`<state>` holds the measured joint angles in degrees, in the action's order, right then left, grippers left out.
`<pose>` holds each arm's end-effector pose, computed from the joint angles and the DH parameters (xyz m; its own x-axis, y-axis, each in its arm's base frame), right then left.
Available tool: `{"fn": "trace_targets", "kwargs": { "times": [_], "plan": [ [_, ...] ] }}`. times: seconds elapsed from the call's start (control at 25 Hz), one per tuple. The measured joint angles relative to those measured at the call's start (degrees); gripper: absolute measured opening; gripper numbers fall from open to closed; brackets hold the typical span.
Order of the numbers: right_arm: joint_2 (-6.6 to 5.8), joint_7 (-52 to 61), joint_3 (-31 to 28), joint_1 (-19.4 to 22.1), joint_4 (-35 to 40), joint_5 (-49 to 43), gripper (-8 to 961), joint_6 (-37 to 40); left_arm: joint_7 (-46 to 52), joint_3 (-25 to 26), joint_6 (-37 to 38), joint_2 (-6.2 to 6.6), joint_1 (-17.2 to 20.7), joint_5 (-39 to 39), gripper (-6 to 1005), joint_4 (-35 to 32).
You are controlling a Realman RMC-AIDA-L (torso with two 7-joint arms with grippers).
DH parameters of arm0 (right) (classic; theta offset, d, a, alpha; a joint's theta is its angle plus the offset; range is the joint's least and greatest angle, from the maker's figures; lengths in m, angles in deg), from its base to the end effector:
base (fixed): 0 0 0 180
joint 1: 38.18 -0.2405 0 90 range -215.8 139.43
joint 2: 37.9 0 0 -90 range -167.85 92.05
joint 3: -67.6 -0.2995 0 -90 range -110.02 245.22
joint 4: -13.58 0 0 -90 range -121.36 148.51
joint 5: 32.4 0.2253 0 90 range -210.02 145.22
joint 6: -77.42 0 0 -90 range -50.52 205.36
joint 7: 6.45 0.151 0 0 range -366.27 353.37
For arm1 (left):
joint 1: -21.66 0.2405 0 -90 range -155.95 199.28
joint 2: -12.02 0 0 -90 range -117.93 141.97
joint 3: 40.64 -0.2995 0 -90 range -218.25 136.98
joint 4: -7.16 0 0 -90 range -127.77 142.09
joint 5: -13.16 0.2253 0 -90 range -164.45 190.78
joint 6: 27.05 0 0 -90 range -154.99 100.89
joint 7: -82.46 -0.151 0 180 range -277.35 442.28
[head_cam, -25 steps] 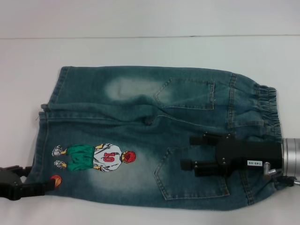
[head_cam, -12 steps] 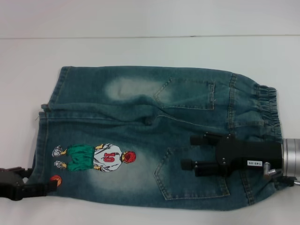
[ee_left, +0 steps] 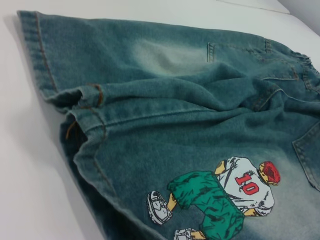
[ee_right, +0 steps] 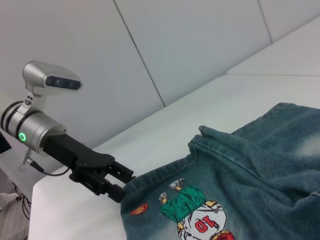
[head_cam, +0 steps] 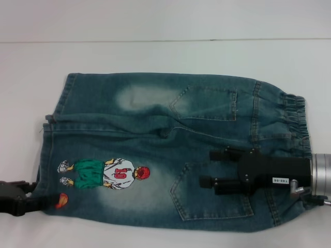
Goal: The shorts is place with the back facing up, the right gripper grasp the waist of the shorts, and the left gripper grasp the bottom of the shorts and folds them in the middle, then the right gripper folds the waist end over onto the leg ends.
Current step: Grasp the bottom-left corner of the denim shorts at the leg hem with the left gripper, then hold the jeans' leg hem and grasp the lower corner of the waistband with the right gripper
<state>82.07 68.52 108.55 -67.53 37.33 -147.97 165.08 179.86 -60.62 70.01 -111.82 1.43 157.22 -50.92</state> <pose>0.3170 0.3214 -0.0833 0.7169 -0.4843 -0.5015 -0.5453 -0.8377 0.0295 -0.3961 0.2746 0.0174 0.5801 0.7488 0.3205 0.8145 -0.5380 -0.2173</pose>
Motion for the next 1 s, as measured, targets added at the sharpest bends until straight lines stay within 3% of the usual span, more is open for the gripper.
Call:
{"fn": "trace_targets", "kwargs": {
  "times": [0.04,0.36,0.6,0.76,1.0],
  "plan": [
    [0.0,0.0,-0.02,0.0,-0.02,0.0,946,-0.02,0.0,-0.16,-0.01,0.0,-0.06,0.0,884,-0.11],
    [0.0,0.0,-0.2,0.04,-0.03,0.01,946,-0.04,0.06,-1.96,-0.89,-0.13,-0.15,0.08,453,-0.91],
    [-0.38,0.02,-0.55,1.86,0.33,3.59,946,3.41,0.87,-2.09,-1.68,-0.27,-0.15,-0.27,212,-1.27],
    [-1.63,0.73,-3.58,5.98,1.18,7.52,946,8.43,1.25,-2.42,-1.7,-0.35,-0.26,-0.45,152,-1.63],
    [-4.1,5.84,-14.27,14.38,0.93,8.28,946,10.9,1.29,-2.63,-1.72,-0.52,-0.77,-0.54,61,-1.63]
  ]
}}
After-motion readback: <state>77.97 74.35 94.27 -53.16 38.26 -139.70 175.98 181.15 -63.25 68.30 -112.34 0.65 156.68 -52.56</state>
